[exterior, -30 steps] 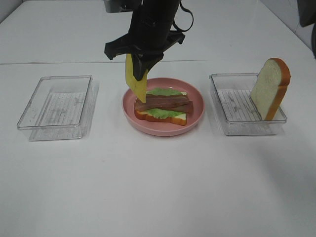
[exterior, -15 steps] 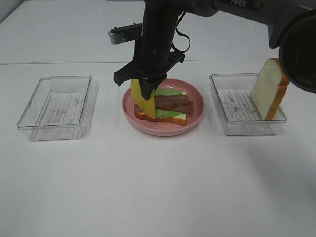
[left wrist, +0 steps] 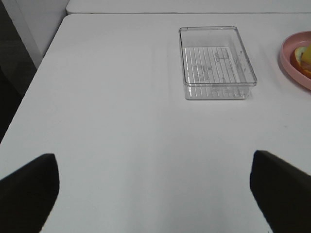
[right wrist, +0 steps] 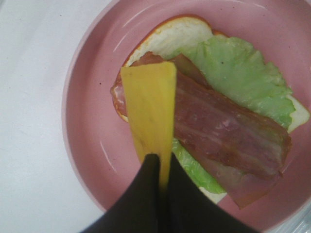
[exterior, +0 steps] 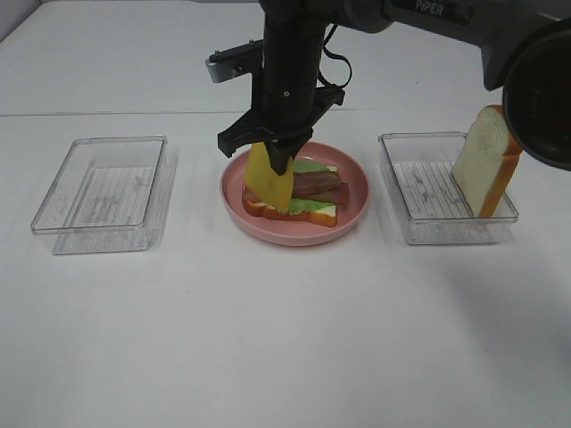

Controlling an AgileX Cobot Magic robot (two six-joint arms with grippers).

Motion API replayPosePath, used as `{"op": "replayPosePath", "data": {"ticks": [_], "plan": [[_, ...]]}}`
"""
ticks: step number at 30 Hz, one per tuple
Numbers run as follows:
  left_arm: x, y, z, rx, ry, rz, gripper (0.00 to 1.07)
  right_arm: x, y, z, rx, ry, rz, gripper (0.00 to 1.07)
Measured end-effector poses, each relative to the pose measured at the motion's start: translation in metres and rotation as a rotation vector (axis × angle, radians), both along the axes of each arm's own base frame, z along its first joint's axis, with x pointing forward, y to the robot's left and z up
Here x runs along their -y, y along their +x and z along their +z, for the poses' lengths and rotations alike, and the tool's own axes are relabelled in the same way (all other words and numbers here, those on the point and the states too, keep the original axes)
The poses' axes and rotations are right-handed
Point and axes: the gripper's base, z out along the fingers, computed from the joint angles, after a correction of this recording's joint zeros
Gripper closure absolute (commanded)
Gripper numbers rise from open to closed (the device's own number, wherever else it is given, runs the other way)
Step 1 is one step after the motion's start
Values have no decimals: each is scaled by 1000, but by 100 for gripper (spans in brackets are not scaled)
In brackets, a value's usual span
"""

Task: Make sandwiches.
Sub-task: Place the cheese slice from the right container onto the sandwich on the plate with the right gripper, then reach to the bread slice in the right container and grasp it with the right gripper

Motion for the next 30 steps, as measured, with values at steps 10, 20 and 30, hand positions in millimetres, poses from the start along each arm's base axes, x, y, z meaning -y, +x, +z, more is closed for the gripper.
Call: {"op": "replayPosePath", "data": {"ticks": [10,20,30], "plan": [[0,0,0,0,0,0,6,6,5,-12,28,-82,-19,45],[0,0,0,0,0,0,6,13,12,-9,101,-160,-34,25],[0,0,0,0,0,0,6,26,4,64,246,-137,-54,25]]}}
